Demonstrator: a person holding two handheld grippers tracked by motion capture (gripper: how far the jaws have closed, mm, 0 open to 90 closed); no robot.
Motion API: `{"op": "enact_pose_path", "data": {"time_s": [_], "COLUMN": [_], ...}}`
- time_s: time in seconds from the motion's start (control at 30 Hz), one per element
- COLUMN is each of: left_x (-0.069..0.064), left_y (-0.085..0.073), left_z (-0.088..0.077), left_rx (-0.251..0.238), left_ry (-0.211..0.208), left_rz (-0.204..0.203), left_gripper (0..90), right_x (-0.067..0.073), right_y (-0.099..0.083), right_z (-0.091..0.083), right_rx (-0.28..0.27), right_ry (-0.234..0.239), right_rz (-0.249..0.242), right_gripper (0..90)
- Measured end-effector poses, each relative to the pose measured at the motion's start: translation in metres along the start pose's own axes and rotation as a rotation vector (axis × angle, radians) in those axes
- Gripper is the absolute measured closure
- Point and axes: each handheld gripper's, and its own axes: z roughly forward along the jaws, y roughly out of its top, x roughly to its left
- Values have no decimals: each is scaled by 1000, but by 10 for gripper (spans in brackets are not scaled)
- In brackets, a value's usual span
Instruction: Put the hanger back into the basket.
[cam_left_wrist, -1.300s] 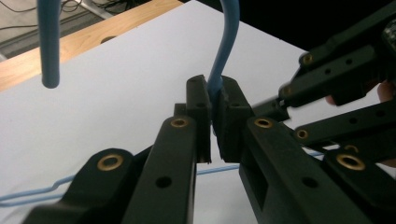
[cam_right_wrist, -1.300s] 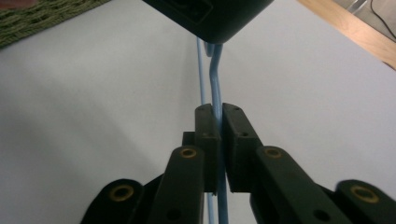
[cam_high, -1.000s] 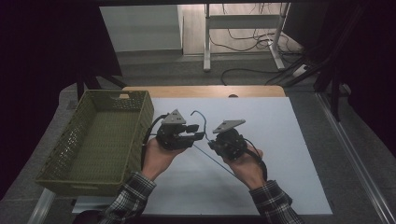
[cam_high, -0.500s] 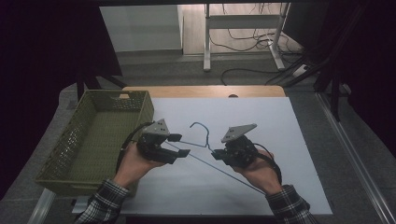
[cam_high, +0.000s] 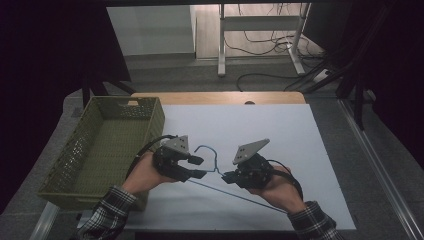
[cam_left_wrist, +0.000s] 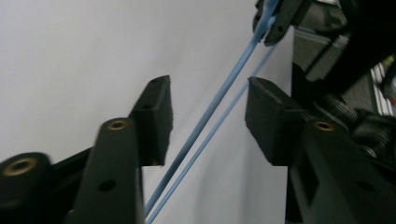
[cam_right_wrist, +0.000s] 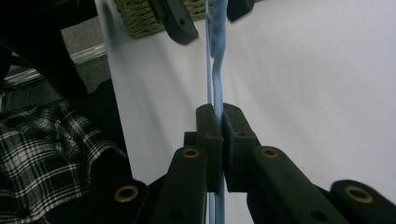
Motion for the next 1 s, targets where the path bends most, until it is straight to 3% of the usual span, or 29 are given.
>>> {"op": "enact_pose_path", "data": {"time_s": [0.27, 0.33, 0.47, 0.57, 0.67, 0.73, 0.8, 0.83, 0.87, 1.0], "left_x": [5, 4, 3, 3, 5, 5, 5, 6, 6, 9], "left_y": [4, 5, 7, 8, 9, 10, 12, 12, 13, 14], "left_z": [9, 10, 11, 9, 8, 5, 2, 2, 1, -5], "left_rx": [52, 63, 88, 79, 55, 34, 28, 28, 24, 13], "left_ry": [-91, -95, -152, -162, -181, -171, -155, -164, -142, -124], "left_rz": [16, 22, 41, 19, -36, -59, -65, -70, -72, -122], "left_gripper": [695, 747, 862, 874, 877, 878, 878, 879, 879, 879], "right_x": [3, 2, 0, -4, -4, -6, -6, -6, -7, -10], "right_y": [1, 1, -1, -2, -2, -2, -2, -2, -2, -3], "right_z": [3, 3, 4, 4, 2, 0, -3, -4, -6, -17], "right_rx": [8, 14, 32, 29, 18, 5, -6, -11, -13, -38], "right_ry": [18, 14, 1, 6, -13, -26, -39, -46, -54, -95], "right_rz": [-30, -39, -48, -41, -44, -36, -22, -19, -17, 10], "right_gripper": [871, 871, 866, 856, 842, 725, 664, 607, 561, 390]}}
